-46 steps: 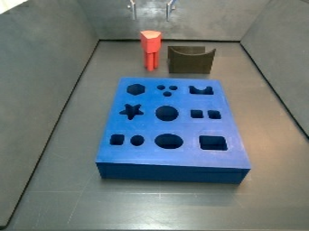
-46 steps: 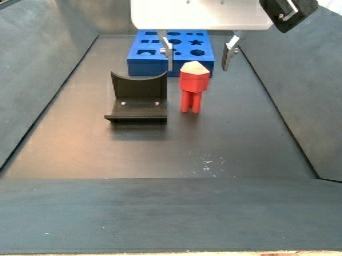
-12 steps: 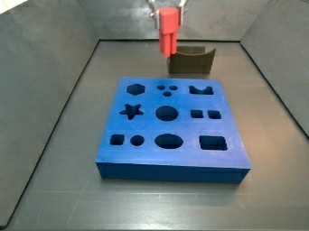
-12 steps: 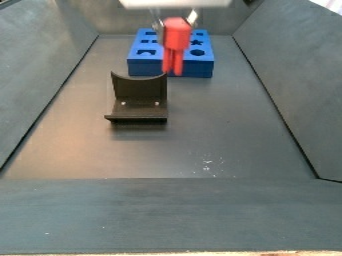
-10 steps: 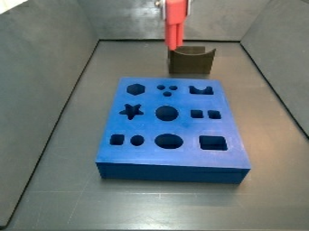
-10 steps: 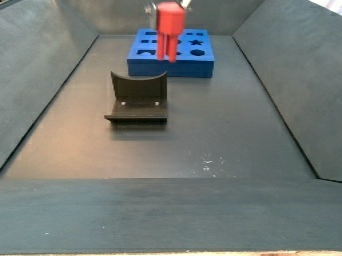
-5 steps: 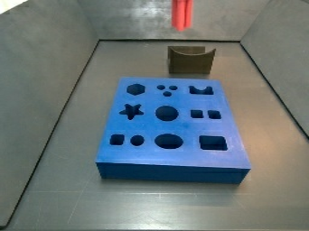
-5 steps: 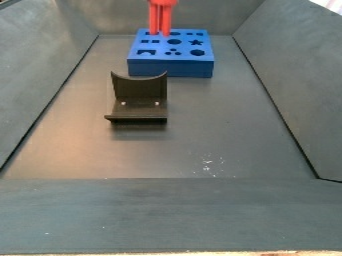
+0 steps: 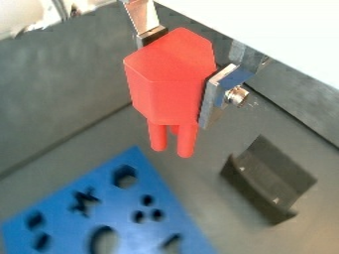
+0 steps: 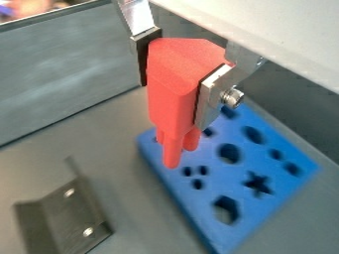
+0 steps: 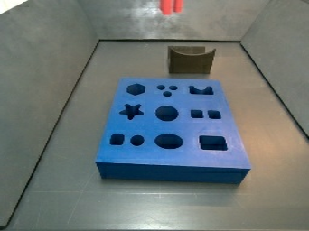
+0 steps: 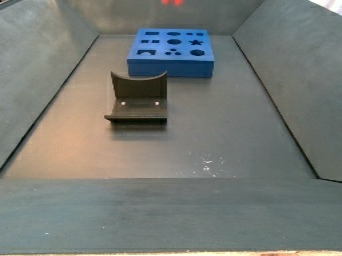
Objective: Pick up the 3 prong object. Move to above the board. Insert the 3 prong object.
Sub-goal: Move to above the board, then insert the 3 prong object.
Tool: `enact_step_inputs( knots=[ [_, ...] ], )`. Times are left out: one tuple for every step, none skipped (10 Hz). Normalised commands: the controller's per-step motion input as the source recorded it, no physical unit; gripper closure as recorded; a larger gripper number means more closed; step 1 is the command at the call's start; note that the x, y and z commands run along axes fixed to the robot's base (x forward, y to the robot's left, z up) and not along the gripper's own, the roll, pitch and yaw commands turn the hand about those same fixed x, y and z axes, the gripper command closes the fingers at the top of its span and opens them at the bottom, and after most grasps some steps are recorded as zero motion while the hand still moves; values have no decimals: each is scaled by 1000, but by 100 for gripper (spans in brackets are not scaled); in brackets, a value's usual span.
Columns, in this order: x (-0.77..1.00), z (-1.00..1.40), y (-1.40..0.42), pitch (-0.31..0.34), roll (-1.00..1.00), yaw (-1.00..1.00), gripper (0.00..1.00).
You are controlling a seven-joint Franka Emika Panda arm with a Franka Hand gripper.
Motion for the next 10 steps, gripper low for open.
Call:
enact_step_inputs(
  knots=[
    [-380, 571, -1000, 242, 160, -565, 100],
    [-375, 598, -1000, 193, 116, -353, 100],
    [-344, 567, -932, 135, 76, -197, 100],
    [-184, 339, -562, 93, 20, -61, 100],
    [-97, 216, -332, 85, -4, -46, 100],
    [-64, 159, -227, 87, -12, -31, 100],
    [-17, 0, 0, 0, 0, 0, 100],
    [-9, -177, 0, -11, 0, 14, 100],
    [-80, -214, 69, 23, 71, 0, 100],
    [0, -409, 120, 17, 26, 0, 100]
  ],
)
